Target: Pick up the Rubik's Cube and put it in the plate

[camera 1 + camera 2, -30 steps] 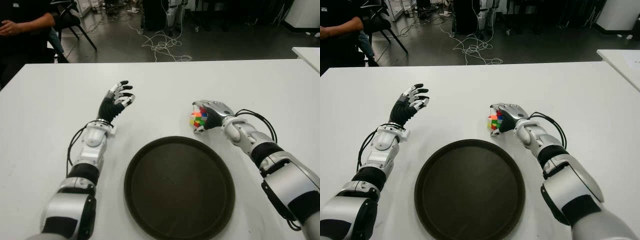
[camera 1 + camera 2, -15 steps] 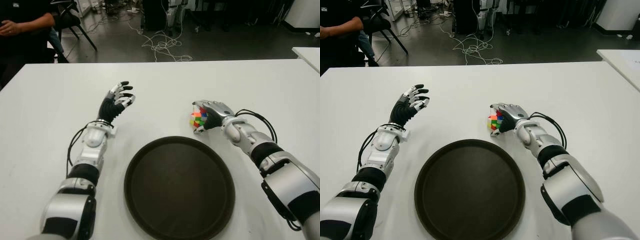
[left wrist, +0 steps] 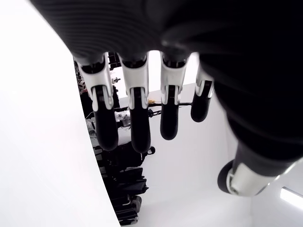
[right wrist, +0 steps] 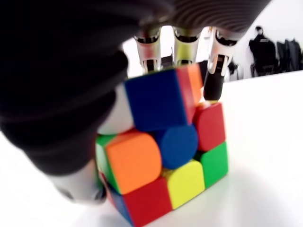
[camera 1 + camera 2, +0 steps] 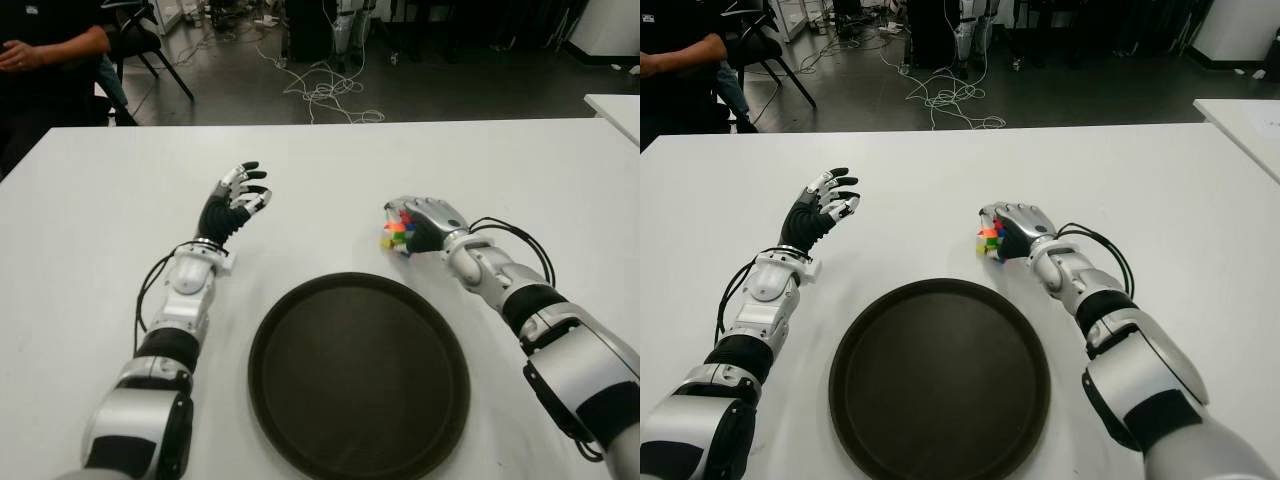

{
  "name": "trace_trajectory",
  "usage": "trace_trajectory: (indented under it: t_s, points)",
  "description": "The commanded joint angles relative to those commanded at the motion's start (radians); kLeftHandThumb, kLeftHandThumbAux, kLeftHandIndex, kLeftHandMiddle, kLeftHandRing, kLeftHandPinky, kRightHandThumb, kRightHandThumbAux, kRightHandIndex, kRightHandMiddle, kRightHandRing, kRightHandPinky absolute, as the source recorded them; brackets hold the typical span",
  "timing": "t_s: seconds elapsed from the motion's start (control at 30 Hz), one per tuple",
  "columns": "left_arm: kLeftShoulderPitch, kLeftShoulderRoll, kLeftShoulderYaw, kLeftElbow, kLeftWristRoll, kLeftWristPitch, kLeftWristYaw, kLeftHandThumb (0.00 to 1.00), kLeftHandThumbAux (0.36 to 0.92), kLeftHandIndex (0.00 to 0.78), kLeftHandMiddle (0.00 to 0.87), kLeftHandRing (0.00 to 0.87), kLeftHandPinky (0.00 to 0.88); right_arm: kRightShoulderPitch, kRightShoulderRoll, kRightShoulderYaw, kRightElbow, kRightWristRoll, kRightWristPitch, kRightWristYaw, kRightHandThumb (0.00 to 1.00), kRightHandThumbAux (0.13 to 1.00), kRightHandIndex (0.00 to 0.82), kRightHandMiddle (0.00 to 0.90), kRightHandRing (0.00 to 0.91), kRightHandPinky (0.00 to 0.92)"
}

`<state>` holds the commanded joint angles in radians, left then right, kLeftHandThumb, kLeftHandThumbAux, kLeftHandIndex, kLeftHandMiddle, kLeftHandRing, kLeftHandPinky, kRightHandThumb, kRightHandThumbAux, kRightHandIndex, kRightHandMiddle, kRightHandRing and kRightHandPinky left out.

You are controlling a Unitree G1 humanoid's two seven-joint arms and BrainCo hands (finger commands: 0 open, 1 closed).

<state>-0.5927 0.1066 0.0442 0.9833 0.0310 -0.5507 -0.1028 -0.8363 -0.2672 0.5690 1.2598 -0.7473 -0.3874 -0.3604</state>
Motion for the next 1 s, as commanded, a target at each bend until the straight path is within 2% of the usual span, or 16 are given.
trace_trajectory:
  t_s: [0.1,0.27,0.3,0.43,0.77,1.0]
  points:
    - [0.001,-0.001,0.000,-0.002,0.001,0.000,0.002,0.124,0.637,0.178,0.231,0.269,0.338,-0.001,-0.001,0.006,-0.002,-0.008,0.000,-0.028,0.692,0.737,0.413,0.485,0.517,0.543]
    - [0.002,-0.001,-0.001,-0.005,0.000,0.004,0.001,0.124,0.640,0.179,0.236,0.272,0.338,-0.002,0.002,0.016,-0.002,-0.013,0.020,-0.065,0.700,0.735,0.414,0.489,0.520,0.551]
    - [0.002,-0.001,-0.001,-0.005,0.000,0.004,0.000,0.124,0.644,0.178,0.235,0.270,0.334,-0.002,0.002,0.018,-0.002,-0.014,0.024,-0.069,0.746,0.722,0.399,0.490,0.511,0.549]
    - [0.002,0.000,-0.002,-0.007,0.001,0.007,0.000,0.123,0.652,0.175,0.231,0.267,0.327,-0.003,0.005,0.021,-0.004,-0.009,0.034,-0.068,0.811,0.703,0.375,0.499,0.509,0.556]
    - [0.008,0.000,-0.004,-0.017,0.002,0.004,0.001,0.102,0.646,0.175,0.226,0.268,0.334,-0.003,0.008,0.008,-0.011,0.007,0.046,-0.058,0.827,0.699,0.368,0.506,0.522,0.573]
    - [0.010,0.001,-0.004,-0.020,0.003,0.004,0.002,0.114,0.653,0.172,0.238,0.275,0.336,-0.004,0.010,0.005,-0.014,0.011,0.058,-0.063,0.829,0.697,0.384,0.478,0.490,0.551]
